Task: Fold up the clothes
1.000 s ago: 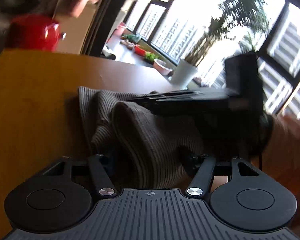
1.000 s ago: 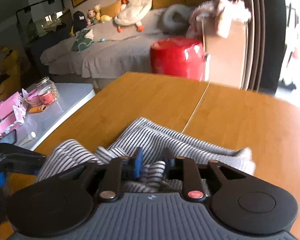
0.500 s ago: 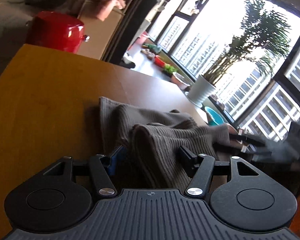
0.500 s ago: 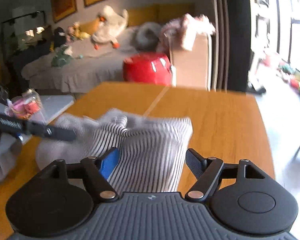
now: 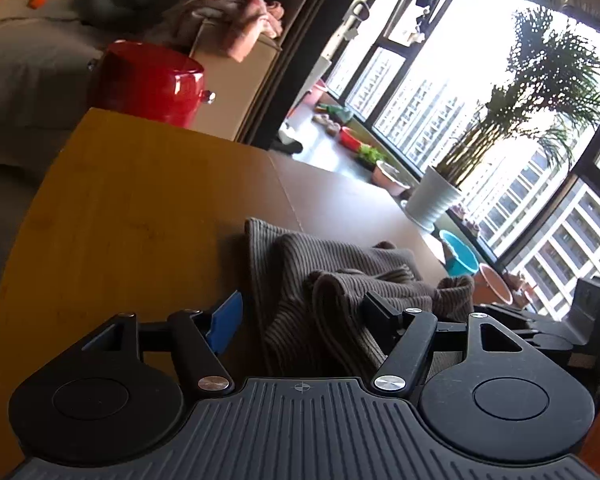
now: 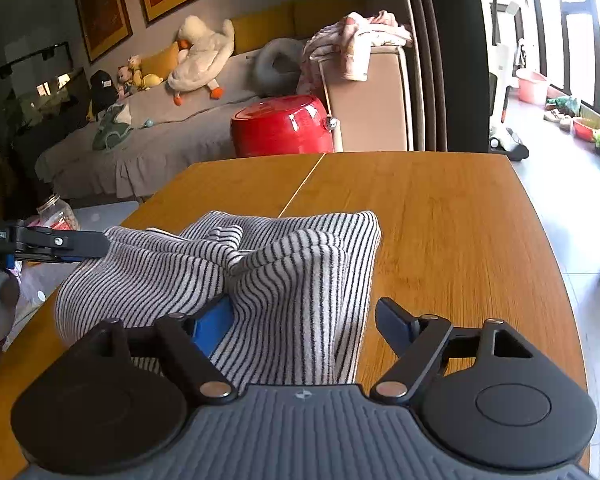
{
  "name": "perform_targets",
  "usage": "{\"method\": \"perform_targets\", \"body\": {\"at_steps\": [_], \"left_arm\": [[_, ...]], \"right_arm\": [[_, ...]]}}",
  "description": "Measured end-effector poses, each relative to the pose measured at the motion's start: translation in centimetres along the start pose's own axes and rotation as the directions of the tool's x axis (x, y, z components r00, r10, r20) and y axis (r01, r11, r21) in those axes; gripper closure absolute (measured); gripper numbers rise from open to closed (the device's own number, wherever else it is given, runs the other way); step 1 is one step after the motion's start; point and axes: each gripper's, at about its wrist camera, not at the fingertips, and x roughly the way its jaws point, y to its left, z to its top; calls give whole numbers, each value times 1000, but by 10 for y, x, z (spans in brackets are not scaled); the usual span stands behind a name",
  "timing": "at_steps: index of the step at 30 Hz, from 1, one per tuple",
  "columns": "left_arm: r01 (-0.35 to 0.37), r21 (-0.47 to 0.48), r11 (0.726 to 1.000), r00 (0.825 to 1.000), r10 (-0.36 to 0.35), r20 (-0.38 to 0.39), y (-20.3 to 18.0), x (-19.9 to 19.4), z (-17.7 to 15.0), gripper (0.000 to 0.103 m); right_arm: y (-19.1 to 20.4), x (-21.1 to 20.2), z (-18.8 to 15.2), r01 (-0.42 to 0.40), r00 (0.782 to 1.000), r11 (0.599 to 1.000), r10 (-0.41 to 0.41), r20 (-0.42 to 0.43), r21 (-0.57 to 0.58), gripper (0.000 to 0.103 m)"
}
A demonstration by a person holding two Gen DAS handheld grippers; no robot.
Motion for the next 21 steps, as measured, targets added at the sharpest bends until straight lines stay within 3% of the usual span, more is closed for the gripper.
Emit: {"method": "perform_targets", "body": {"at_steps": [2, 5, 9, 15, 21], "left_arm": [[35, -6, 999, 999, -35, 7, -1, -5, 1, 28], [106, -8, 994, 994, -106, 11, -4, -11, 2, 17], [165, 51, 985, 986, -164, -23, -17, -6, -3, 9], [87, 66, 994, 993, -81, -90, -20, 24, -12, 16], [88, 10, 996, 992, -87, -96, -13, 35, -15, 25]], "right_arm": [[-1, 0, -2, 0, 1000, 1000, 0, 2, 10, 22], [-2, -1, -4, 1, 1000, 1000, -1, 3, 19, 20], [-4, -2, -6, 2, 1000, 1000, -2, 6, 31, 18], [-2, -5, -7, 3, 1000, 1000, -3, 11, 31, 18], [0, -4, -4, 15, 1000, 1000, -15, 12, -1, 18]]}}
